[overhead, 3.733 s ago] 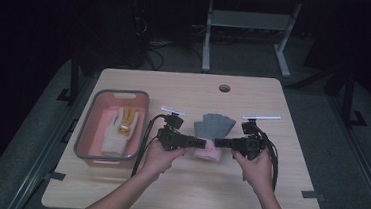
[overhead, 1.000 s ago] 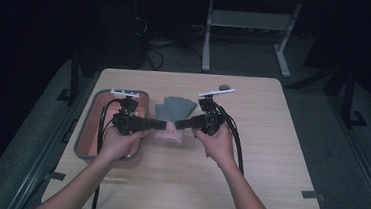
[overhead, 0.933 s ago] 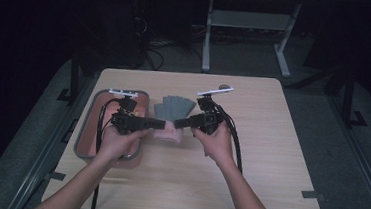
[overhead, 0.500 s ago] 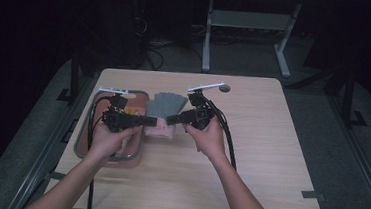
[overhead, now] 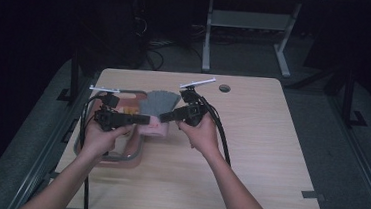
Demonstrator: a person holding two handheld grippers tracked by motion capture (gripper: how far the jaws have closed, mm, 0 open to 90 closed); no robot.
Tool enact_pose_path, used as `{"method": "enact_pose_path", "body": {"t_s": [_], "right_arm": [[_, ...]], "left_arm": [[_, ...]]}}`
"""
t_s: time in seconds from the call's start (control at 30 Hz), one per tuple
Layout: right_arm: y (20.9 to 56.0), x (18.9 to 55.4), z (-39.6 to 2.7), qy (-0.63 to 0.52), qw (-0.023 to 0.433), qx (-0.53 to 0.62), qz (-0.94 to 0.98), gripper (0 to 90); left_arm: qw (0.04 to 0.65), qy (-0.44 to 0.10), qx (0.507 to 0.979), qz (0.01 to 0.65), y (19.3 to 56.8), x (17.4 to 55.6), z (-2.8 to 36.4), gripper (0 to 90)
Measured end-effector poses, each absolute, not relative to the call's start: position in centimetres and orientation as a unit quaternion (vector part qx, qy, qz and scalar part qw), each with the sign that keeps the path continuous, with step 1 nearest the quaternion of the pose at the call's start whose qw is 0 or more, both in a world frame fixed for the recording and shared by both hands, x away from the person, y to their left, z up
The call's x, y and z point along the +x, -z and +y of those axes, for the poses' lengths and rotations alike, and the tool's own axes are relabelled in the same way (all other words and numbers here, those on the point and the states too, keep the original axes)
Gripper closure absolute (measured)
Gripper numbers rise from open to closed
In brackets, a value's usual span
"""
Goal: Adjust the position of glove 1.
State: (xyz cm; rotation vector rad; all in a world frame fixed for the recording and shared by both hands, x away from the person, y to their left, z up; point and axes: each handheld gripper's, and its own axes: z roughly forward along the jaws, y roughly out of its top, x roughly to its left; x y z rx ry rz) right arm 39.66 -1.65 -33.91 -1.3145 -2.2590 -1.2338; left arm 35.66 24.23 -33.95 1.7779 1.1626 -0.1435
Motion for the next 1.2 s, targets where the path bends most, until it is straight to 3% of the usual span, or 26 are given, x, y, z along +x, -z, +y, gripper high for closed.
{"method": "enact_pose_path", "body": {"t_s": [1.2], "right_arm": [[33.2,41.3,2.9,0.427,0.149,-0.418,-0.788,71.1]], "left_arm": [[0.483,0.043,0.716,0.503,33.4,35.3,29.0,71.0]]}}
